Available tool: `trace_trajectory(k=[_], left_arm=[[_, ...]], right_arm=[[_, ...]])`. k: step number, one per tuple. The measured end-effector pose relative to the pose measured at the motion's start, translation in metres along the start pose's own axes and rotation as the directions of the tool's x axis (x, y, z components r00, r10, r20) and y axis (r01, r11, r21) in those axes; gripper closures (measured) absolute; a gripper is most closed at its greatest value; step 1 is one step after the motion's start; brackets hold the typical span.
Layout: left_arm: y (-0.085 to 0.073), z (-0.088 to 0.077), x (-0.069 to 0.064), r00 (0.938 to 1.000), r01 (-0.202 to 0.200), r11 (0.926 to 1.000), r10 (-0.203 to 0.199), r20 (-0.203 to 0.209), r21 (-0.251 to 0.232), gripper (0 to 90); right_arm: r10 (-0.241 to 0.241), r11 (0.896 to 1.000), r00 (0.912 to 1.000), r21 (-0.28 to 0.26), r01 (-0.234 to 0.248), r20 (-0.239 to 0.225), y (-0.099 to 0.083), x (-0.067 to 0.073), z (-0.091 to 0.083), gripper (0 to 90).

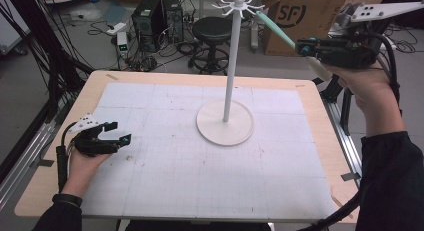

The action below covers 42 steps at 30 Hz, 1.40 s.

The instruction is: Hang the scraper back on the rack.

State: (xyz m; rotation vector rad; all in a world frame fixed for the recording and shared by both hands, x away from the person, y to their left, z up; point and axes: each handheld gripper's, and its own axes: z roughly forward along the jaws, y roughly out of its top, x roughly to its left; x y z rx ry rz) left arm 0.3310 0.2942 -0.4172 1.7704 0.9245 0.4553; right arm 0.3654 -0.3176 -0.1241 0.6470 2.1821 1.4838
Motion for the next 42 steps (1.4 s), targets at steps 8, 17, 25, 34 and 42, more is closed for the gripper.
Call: trace_trajectory(k=[8, 17, 25, 34, 42], left_arm=[[0.000, 0.000, 0.000, 1.0000, -0.002, 1.0000, 0.002, 0.000, 0.001, 20.1], [-0.001, -0.001, 0.001, 1.0000, 0.000, 1.0000, 0.000, -0.004, 0.004, 20.1], [-0.001, -0.003, 0.002, 1.0000, -0.001, 0.9999, 0.001, -0.007, 0.010, 20.2], [-0.001, -0.003, 0.003, 0.9998, -0.002, 1.0000, 0.002, -0.020, 0.008, 20.9], [-0.001, -0.003, 0.004, 0.9996, -0.005, 1.0000, 0.005, -0.026, -0.001, 20.7]], right_arm=[[0.016, 1.000, 0.9998, 0.023, -0.016, -0.007, -0.005, -0.002, 0.013, 80.9], [-0.015, 0.998, 0.9998, 0.058, 0.016, -0.014, -0.027, 0.000, 0.032, 60.5], [0.004, 1.000, 0.9975, 0.013, -0.003, -0.071, -0.085, 0.015, 0.038, 38.5], [0.057, 0.997, 0.9897, 0.053, -0.050, -0.132, -0.171, 0.039, 0.049, 25.7], [0.134, 0.990, 0.9868, 0.063, -0.128, -0.091, -0.232, 0.053, 0.060, 21.3]])
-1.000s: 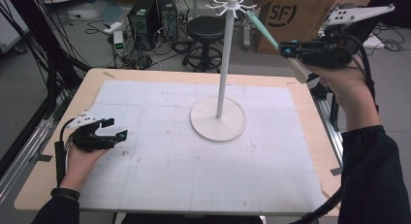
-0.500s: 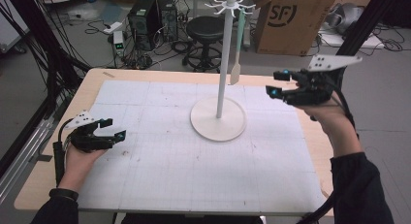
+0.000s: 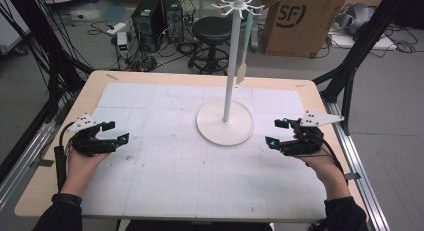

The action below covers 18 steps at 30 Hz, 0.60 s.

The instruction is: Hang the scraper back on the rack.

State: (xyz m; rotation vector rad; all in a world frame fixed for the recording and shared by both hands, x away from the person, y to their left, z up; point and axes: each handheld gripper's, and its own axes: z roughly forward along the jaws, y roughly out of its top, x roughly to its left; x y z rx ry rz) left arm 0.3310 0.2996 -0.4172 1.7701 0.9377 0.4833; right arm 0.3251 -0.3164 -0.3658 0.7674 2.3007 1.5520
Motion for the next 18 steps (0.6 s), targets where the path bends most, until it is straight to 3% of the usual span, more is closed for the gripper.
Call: trace_trajectory(k=[2, 4, 9, 18], left_arm=[[0.000, 0.000, 0.000, 1.0000, -0.009, 1.0000, 0.008, 0.001, 0.002, 20.7], [0.000, 0.001, 0.000, 0.9999, -0.012, 0.9999, 0.012, 0.003, 0.000, 20.7], [-0.001, 0.002, -0.001, 0.9997, -0.022, 0.9997, 0.022, 0.006, 0.006, 20.3], [-0.002, 0.004, -0.002, 0.9996, -0.028, 0.9994, 0.028, 0.003, 0.022, 20.1]], right_arm=[[0.014, 0.999, 0.9997, 0.033, -0.014, -0.020, -0.015, -0.001, 0.004, 21.0], [0.015, 0.999, 0.9998, 0.047, -0.015, -0.013, -0.019, -0.003, 0.004, 20.9], [0.032, 0.998, 0.9995, 0.050, -0.032, 0.009, -0.025, -0.009, 0.005, 20.1], [0.021, 0.996, 0.9998, 0.088, -0.021, -0.001, -0.034, -0.010, 0.012, 19.3]])
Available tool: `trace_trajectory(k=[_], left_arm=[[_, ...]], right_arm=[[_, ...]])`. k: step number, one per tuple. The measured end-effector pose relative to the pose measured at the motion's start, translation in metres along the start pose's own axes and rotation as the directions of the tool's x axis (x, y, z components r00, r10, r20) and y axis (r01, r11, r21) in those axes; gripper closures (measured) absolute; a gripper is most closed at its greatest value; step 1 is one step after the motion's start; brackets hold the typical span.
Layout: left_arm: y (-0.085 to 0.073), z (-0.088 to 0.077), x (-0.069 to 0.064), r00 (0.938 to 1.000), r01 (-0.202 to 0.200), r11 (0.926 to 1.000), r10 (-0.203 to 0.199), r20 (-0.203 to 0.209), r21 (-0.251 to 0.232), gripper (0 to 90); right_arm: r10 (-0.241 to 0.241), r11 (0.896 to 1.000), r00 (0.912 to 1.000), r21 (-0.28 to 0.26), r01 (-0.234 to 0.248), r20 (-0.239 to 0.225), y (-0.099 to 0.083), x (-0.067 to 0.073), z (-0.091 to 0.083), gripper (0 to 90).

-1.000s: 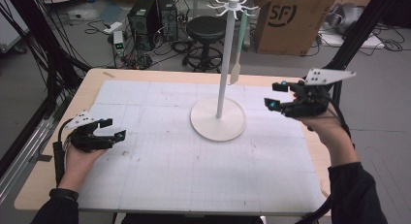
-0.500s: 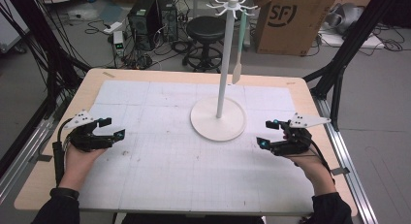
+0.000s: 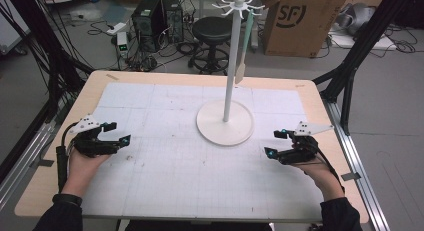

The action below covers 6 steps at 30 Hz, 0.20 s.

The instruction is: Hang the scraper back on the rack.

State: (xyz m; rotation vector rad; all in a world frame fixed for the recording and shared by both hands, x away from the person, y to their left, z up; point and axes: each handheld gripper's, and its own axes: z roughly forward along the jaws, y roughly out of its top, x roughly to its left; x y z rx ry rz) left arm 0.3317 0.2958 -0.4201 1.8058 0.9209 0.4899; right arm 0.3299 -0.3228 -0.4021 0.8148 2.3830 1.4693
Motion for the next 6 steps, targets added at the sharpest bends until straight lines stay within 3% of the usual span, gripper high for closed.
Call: trace_trajectory(k=[6], left_arm=[[-0.0005, 0.0022, -0.0008, 1.0000, -0.008, 1.0000, 0.008, 0.001, 0.005, 20.3]], right_arm=[[0.018, 1.000, 0.9997, 0.006, -0.019, 0.016, -0.0043, -0.0026, 0.0021, 19.0]])
